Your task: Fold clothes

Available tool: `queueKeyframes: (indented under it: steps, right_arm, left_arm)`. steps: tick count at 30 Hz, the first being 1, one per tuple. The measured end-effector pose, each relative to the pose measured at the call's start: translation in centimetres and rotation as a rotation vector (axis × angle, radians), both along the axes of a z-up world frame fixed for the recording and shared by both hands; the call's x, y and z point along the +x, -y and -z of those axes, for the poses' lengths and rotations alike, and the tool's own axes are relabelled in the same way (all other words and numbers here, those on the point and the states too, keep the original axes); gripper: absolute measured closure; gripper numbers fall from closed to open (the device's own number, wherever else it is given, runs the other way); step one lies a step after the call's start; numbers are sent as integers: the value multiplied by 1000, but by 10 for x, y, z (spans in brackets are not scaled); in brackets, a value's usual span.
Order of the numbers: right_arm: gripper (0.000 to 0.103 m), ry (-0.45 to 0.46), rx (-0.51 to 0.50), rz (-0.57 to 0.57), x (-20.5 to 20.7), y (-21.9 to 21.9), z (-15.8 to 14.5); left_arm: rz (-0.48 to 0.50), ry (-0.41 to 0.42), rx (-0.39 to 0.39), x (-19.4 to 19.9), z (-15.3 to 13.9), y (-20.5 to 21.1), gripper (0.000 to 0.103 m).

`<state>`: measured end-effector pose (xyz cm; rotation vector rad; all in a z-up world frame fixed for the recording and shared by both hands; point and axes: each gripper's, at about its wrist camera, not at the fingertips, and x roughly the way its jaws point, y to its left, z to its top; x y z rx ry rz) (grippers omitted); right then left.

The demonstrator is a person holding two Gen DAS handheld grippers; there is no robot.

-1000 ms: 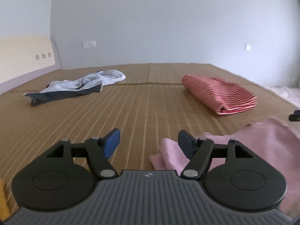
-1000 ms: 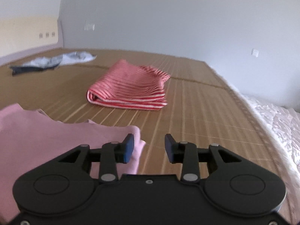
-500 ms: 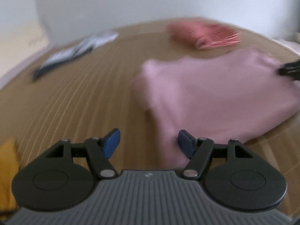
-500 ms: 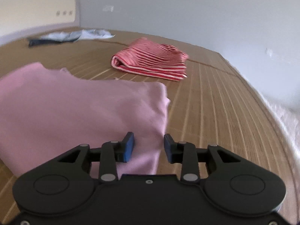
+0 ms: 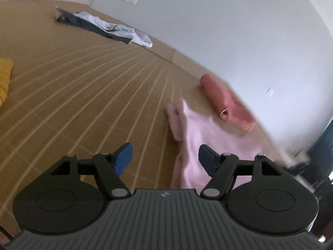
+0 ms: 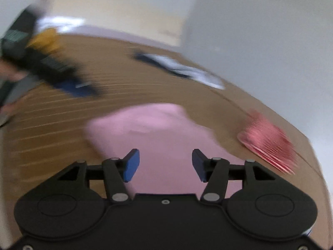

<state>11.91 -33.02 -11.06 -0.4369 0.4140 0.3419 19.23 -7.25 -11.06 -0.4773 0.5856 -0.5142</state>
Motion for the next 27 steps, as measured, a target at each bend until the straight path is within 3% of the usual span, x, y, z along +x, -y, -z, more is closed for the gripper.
queueKeyframes:
  steps: [3,7,8,9,10,11,14,19,27]
  right_arm:
    - [45,-12,-110,-92,15,-46,20]
    - [45,14,-303,-113,28,-80,46]
    - [48,29,-309,-107,30,-81,47]
    - [59,22,-303,-93,33,-80,47]
    - [71,0,-291,-73,38,-78,47]
    - [92,-28,-270,-49,42,-74,47]
    - [95,-45,-175,-18,46,-62,45]
    - [96,-46,-39,-16,32,-47,32]
    - [96,-30,6,-66,12,-53,25]
  left_arm:
    - [8,-77,-153,6,12,-12,19]
    - [55,-177,-337,18,26,-18,18]
    - [66,-188,-364,20,27,-18,17]
    - [78,-194,-380,21,28,-16,15]
    - [86,-198,-383,23,29,-13,15]
    - [90,-201,-372,25,29,-9,15]
    - [104,-213,-352,29,29,1,15]
    - [143,-257,-384,34,35,18,14]
    - [184,-195,-198,26,32,55,14]
